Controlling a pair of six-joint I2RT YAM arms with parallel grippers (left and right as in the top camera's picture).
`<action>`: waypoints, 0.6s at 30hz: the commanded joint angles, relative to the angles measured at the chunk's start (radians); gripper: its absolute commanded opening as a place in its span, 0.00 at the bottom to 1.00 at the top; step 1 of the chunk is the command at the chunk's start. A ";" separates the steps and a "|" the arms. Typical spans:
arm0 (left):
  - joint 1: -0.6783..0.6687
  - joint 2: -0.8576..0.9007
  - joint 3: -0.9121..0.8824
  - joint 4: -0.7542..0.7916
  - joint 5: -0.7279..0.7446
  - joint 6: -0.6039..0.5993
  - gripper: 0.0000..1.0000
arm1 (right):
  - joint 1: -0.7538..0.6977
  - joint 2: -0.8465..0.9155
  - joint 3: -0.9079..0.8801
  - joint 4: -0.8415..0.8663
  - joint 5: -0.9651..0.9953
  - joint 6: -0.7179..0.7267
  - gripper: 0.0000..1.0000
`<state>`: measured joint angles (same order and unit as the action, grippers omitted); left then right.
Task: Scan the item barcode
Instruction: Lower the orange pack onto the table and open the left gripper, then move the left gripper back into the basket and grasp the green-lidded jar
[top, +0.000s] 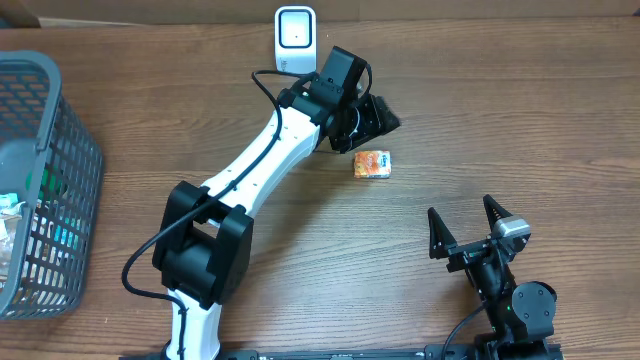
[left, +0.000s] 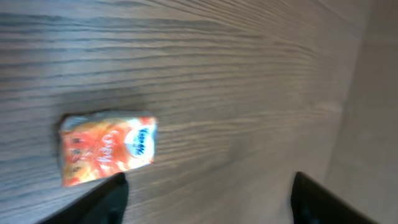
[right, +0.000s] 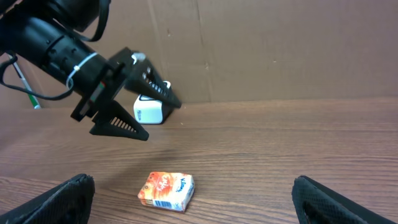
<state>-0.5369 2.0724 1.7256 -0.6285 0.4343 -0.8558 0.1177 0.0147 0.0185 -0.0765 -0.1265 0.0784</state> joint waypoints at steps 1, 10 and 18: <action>0.063 -0.078 0.080 -0.034 0.103 0.174 0.80 | 0.001 -0.012 -0.010 0.003 -0.002 0.002 1.00; 0.373 -0.339 0.208 -0.339 -0.074 0.329 0.81 | 0.001 -0.012 -0.010 0.003 -0.002 0.002 1.00; 0.869 -0.527 0.208 -0.550 -0.344 0.326 0.89 | 0.001 -0.012 -0.010 0.003 -0.002 0.002 1.00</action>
<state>0.1722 1.5715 1.9251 -1.1416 0.2501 -0.5537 0.1181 0.0147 0.0185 -0.0765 -0.1265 0.0780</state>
